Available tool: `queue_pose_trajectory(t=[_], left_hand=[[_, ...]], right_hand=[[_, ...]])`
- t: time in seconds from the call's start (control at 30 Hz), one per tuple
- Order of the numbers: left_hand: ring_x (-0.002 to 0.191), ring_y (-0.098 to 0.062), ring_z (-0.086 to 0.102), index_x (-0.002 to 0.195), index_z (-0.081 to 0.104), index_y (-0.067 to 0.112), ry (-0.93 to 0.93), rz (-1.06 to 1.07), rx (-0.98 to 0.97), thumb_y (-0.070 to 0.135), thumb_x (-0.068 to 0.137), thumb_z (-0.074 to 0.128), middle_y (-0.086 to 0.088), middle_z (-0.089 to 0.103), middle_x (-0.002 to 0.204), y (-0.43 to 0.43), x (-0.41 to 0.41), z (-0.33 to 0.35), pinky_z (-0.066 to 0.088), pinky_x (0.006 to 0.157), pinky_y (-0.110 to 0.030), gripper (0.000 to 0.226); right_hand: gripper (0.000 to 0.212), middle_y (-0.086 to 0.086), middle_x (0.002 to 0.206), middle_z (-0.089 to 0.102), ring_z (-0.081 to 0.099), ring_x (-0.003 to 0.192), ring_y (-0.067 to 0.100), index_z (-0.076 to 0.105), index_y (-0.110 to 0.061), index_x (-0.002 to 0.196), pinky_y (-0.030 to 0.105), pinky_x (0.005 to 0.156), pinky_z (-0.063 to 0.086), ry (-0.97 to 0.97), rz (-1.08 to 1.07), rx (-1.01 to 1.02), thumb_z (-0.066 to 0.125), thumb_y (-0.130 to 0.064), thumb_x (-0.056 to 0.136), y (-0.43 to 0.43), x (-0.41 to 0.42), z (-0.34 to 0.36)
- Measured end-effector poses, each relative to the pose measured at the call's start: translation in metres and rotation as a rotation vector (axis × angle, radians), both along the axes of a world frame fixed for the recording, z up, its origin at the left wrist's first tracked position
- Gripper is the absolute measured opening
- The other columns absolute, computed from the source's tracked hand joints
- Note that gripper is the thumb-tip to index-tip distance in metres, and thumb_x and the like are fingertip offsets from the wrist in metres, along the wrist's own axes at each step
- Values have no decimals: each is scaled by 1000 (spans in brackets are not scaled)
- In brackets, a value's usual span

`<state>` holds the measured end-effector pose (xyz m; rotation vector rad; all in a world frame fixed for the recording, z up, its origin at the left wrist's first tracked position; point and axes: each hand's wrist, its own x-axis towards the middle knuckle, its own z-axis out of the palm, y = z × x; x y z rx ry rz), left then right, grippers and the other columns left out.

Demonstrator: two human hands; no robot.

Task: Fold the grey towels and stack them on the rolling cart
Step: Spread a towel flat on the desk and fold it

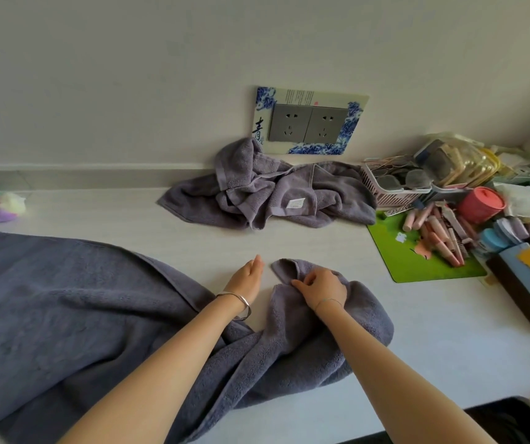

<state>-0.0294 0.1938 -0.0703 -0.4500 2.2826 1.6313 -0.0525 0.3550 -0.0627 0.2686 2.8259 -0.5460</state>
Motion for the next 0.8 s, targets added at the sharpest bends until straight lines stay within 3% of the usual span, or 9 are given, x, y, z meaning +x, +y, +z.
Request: queue_pose_trajectory(t=[0.1,0.27,0.37,0.43,0.5,0.53,0.63,0.73,0.8], left_hand=[[116,-30,53,125,53,7,7,23,-15,40,101,19,-13,58,125,-1,11,4,39,104,-41,53],[100,-22,59,111,60,12,-94,-49,16,48,99,11,-9,65,106,8,28,26,43,97,-34,62],[111,-23,53,125,55,11,-135,-104,-46,50,98,5,-10,58,116,22,33,45,35,94,-29,69],[92,-19,55,122,57,6,-133,-100,10,51,98,5,-8,58,101,32,36,52,38,83,-27,72],[73,-12,53,117,58,4,-185,-109,159,48,99,7,-4,60,87,39,42,56,42,68,-22,70],[70,-12,55,118,57,5,-197,-122,195,46,100,10,-5,63,91,41,44,53,45,66,-22,65],[88,-20,61,127,48,10,-62,-112,23,39,101,28,-8,58,123,46,45,39,50,83,-34,44],[116,-28,52,138,35,15,6,-98,-158,39,97,38,-8,40,140,54,42,34,44,100,-42,47],[126,-26,45,143,29,15,-30,-121,-160,41,97,38,-6,40,145,63,38,34,37,105,-38,54]], right_hand=[[30,-4,65,57,55,70,17,57,-21,65,29,75,43,35,25,-157,64,-43,84,6,5,-4],[25,-1,60,53,45,60,7,55,-13,69,17,63,39,207,-128,-870,67,-27,86,16,15,35],[26,-3,61,51,42,63,7,53,-18,66,17,62,36,240,-159,-1092,66,-30,87,22,24,60],[30,-5,59,47,40,58,2,53,-17,64,15,58,33,259,-153,-1061,61,-32,89,34,35,72],[40,-2,59,43,37,54,2,55,-11,63,16,54,31,253,-97,-875,53,-37,93,56,50,71],[46,1,60,45,40,56,6,55,-8,62,21,57,33,221,-63,-750,49,-41,94,70,59,66],[64,7,59,54,48,57,16,53,-3,60,33,60,41,37,37,-346,44,-60,88,111,87,41],[64,2,51,42,38,50,15,40,-9,57,30,54,35,-7,-29,-313,49,-70,76,124,104,31],[59,-2,60,53,48,55,14,45,-11,68,27,55,37,16,-66,-314,55,-69,75,120,102,31]])
